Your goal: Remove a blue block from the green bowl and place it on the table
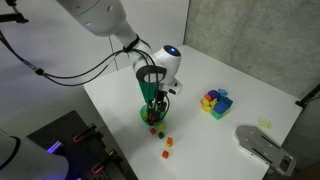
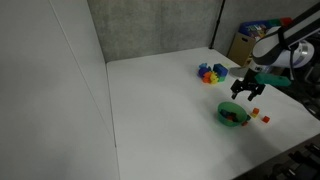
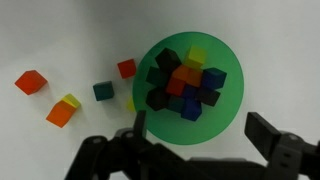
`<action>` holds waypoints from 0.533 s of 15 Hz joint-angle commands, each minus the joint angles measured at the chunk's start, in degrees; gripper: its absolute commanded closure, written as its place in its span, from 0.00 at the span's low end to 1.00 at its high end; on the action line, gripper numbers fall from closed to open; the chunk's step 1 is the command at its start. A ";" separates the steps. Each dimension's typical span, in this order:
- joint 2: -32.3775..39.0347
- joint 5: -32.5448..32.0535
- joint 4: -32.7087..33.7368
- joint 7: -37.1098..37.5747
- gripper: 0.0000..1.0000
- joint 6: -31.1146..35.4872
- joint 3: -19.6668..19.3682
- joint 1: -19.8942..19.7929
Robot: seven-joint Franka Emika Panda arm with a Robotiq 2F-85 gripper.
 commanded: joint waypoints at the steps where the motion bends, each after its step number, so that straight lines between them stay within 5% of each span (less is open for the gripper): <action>1: 5.77 1.03 5.94 1.86 0.00 -0.56 1.62 -1.44; 8: 12.42 1.23 11.06 3.54 0.00 -0.93 2.90 -2.45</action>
